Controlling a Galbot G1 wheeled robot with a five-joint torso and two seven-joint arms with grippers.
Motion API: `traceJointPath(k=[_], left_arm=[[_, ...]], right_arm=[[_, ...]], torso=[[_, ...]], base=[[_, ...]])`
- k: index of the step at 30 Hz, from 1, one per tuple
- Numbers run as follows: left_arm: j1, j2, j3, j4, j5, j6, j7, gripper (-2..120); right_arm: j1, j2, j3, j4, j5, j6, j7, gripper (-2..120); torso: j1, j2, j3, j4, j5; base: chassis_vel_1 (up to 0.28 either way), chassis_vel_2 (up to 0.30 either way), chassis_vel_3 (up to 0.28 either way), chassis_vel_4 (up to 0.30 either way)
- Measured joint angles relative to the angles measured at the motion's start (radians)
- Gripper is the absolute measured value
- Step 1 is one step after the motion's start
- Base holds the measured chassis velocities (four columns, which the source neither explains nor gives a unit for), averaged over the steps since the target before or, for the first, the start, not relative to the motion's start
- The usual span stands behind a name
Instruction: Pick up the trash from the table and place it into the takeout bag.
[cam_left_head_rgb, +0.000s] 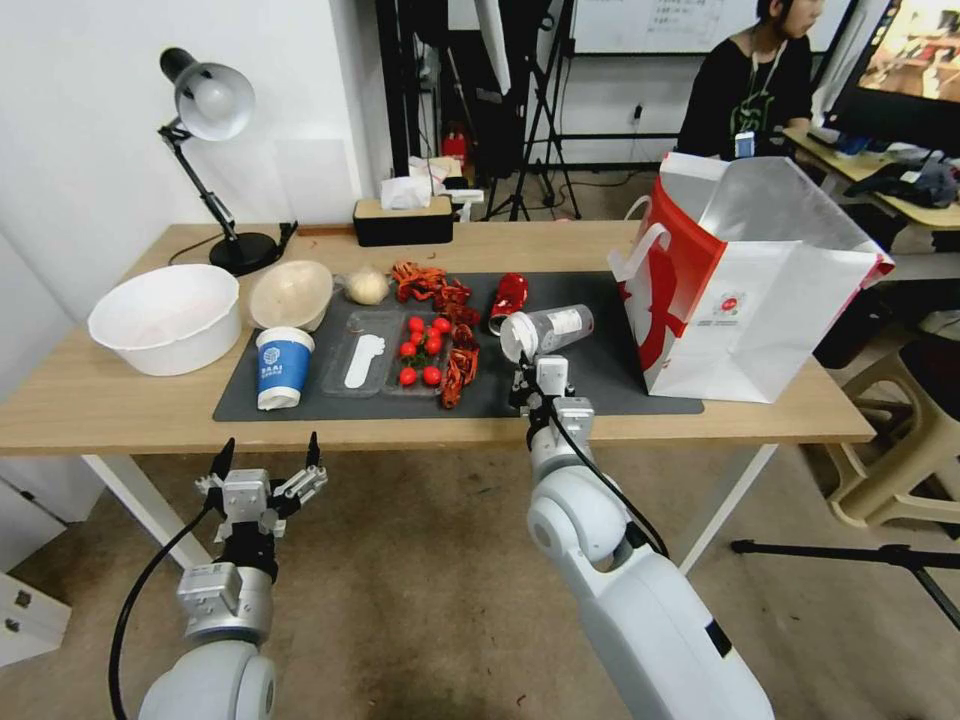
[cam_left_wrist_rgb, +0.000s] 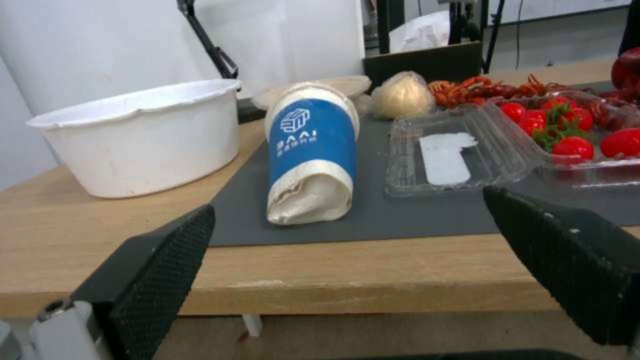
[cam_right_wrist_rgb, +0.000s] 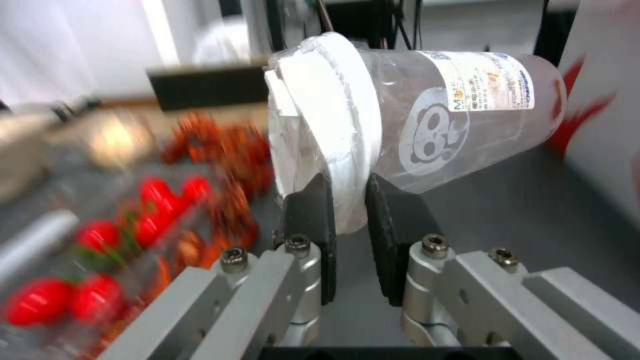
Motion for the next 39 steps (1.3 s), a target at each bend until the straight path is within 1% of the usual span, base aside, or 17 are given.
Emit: traceJointPath(k=[1,2,5,7,8,9,10,13,14,16,18,20,24,28,33,38,39], left_arm=[[0.0,0.0,0.0,0.0,0.001,0.001,0.0,100],[0.0,0.0,0.0,0.0,0.001,0.001,0.0,100],[-0.001,0.0,0.002,0.0,0.004,0.002,0.0,100],[-0.001,-0.001,0.002,0.0,0.005,0.002,0.0,100],[-0.001,-0.003,0.005,0.0,0.011,0.003,0.001,100],[0.0,-0.005,0.007,0.0,0.015,0.003,0.001,100],[0.0,-0.005,0.007,0.0,0.015,0.003,0.001,100],[0.001,-0.014,0.014,0.002,0.03,0.003,0.001,100],[0.001,-0.014,0.014,0.002,0.03,0.003,0.001,100],[0.001,-0.02,0.02,0.007,0.044,0.002,0.001,100],[0.001,-0.022,0.023,0.009,0.048,0.002,0.001,100],[0.001,-0.023,0.029,0.011,0.054,0.0,0.001,100],[0.002,-0.023,0.035,0.012,0.059,0.0,0.001,100],[0.005,-0.024,0.036,0.01,0.06,-0.001,0.0,100],[0.008,-0.023,0.035,0.008,0.061,-0.006,0.0,100],[0.009,-0.023,0.03,0.008,0.06,-0.011,-0.001,100],[0.009,-0.023,0.03,0.008,0.06,-0.012,-0.001,100]], right_arm=[[-0.009,-0.016,0.01,0.051,0.003,-0.001,-0.012,10],[-0.009,-0.016,0.01,0.051,0.003,-0.001,-0.012,10],[-0.016,-0.048,0.033,0.13,0.029,-0.004,-0.038,10],[-0.016,-0.051,0.035,0.136,0.033,-0.004,-0.04,10],[0.0,-0.099,0.087,0.215,0.109,-0.002,-0.081,10],[0.016,-0.124,0.111,0.24,0.145,0.002,-0.096,10],[0.016,-0.124,0.111,0.24,0.145,0.002,-0.096,10],[0.073,-0.196,0.189,0.273,0.24,0.016,-0.116,10],[0.073,-0.196,0.189,0.273,0.24,0.016,-0.116,10],[0.113,-0.244,0.258,0.272,0.295,0.018,-0.11,10],[0.124,-0.259,0.287,0.268,0.31,0.014,-0.101,10],[0.146,-0.294,0.354,0.244,0.346,-0.005,-0.061,10],[0.169,-0.333,0.405,0.191,0.368,-0.023,-0.007,10],[0.197,-0.347,0.421,0.133,0.376,-0.049,0.038,10],[0.222,-0.338,0.416,0.076,0.38,-0.076,0.071,10],[0.238,-0.324,0.406,0.055,0.39,-0.095,0.094,10],[0.239,-0.322,0.402,0.055,0.391,-0.098,0.096,14]], torso=[[0.0,0.0,0.0,0.0,0.0001],[0.0,0.0,0.0,0.0,0.0001],[0.0,0.0,0.0,-0.0001,0.0],[0.0,0.0,0.0,-0.0001,0.0],[0.0,0.0,0.0,-0.0001,0.0001],[0.0,0.0,0.0,0.0,0.0],[0.0,0.0,0.0,0.0,0.0],[0.0,0.0,0.0,0.0,0.0003],[0.0,0.0,0.0,0.0,0.0003],[0.0,0.0,0.0,0.0002,0.0],[0.0,0.0,0.0,0.0,0.0],[0.0,0.0,0.0,-0.0001,0.0001],[0.0,0.0,0.0,-0.0002,0.0002],[0.0,0.0,0.0,-0.0001,0.0002],[0.0,0.0,0.0,0.0,0.0001],[0.0,0.0,0.0,0.0001,-0.0001],[0.0,0.0,0.0,0.0001,0.0]], base=[[0.0,0.0,0.0,0.0],[0.0,0.0,0.0,0.0],[0.0,0.0,0.0,0.0],[0.0,0.0,0.0,0.0],[0.0,0.0,0.0,0.0],[0.0,0.0,0.0,0.0],[0.0,0.0,0.0,0.0],[0.0,0.0,0.0,0.0],[0.0,0.0,0.0,0.0],[0.0,0.0,0.0,0.0],[0.0,0.0,0.0,0.0],[0.0,0.0,0.0,0.0],[0.0,0.0,0.0,0.0],[0.0,0.0,0.0,0.0],[0.0,0.0,0.0,0.0],[0.0,0.0,0.0,0.0],[0.0,0.0,0.0,0.0]])
